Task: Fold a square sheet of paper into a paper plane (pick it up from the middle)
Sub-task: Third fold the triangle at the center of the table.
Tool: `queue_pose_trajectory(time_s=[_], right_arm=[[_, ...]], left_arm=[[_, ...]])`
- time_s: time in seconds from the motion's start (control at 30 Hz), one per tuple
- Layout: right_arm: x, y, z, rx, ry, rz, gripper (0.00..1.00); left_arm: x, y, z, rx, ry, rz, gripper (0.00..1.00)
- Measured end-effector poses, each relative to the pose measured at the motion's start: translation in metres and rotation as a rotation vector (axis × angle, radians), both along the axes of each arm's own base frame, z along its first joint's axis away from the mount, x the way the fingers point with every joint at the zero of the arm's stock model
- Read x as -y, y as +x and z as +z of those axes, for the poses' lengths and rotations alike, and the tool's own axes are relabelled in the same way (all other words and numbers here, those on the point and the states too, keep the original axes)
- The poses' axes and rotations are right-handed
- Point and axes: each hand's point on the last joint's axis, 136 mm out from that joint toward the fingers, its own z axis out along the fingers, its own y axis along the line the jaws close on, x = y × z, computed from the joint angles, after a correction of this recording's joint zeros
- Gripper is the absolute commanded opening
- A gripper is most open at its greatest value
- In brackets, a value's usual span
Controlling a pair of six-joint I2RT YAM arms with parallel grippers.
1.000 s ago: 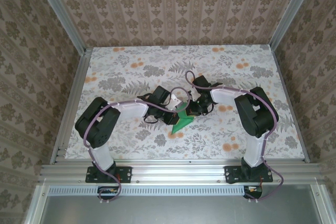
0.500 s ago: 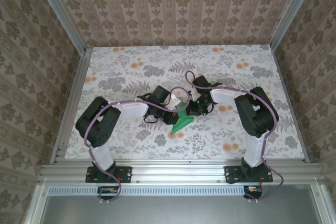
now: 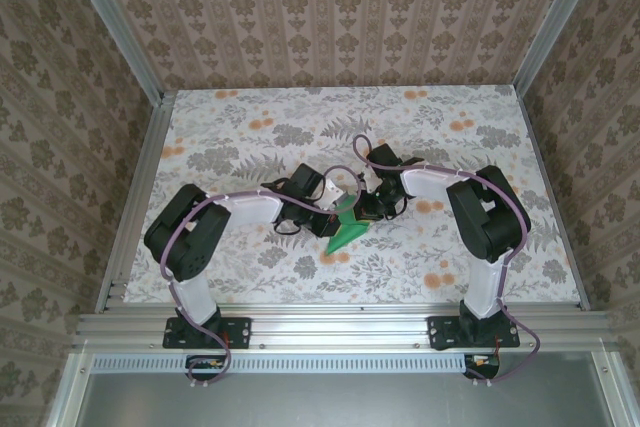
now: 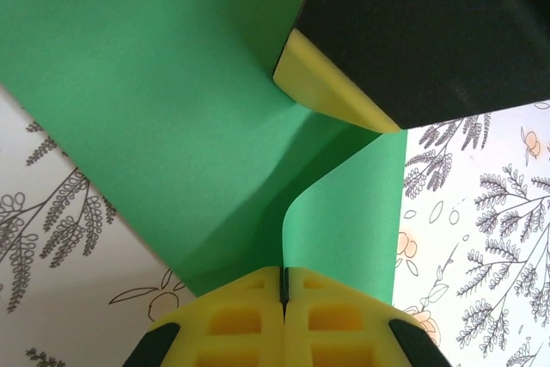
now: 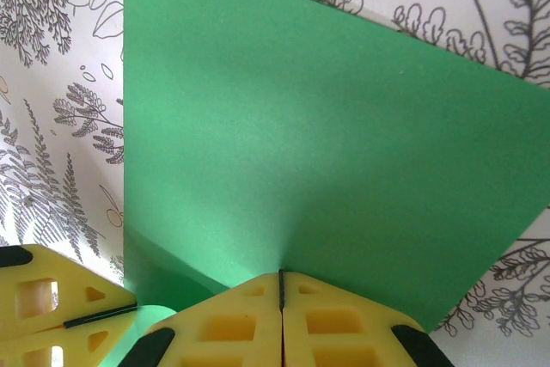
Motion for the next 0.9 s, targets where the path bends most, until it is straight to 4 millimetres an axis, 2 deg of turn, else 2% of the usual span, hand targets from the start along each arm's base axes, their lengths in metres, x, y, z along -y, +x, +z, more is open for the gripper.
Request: queue_pose_trajectory(time_s=[0.3,0.9], right_arm=[[-0.0002,0.0005,0.0001,-0.003,0.001,-0.009,0.08],[-0.0004,0.0008,0.0001,-0.012,0.003,-0.029,0.09]], left_arm=[[-0.0064,-0.0027,-0.0090,-0.012,0.013,0.036,0.04],[-0.0026,-0.0038,-0.0040,-0.027,0.009,0.013,0.06]])
